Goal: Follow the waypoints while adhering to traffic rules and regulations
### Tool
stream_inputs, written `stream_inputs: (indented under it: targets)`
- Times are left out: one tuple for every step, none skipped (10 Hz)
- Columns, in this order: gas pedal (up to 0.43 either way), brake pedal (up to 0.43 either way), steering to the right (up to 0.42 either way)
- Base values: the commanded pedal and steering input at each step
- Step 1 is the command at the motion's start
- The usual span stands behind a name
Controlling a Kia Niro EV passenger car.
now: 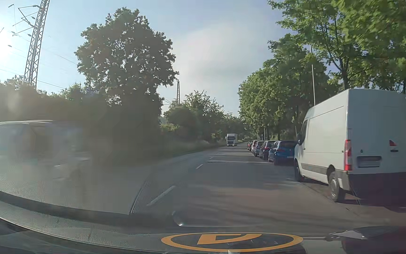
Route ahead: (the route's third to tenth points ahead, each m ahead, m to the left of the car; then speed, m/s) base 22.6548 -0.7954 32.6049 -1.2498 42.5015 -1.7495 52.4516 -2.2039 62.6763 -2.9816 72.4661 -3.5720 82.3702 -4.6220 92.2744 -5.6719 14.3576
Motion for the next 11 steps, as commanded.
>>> stream_inputs:
  targets:
    - [0.209,0.000,0.010]
    - [0.209,0.000,0.011]
    - [0.209,0.000,0.010]
    - [0.209,0.000,0.011]
    - [0.209,0.000,0.011]
    - [0.209,0.000,0.011]
    - [0.209,0.000,0.012]
    - [0.209,0.000,0.012]
    - [0.209,0.000,0.012]
    - [0.209,0.000,0.012]
    - [0.209,0.000,0.012]
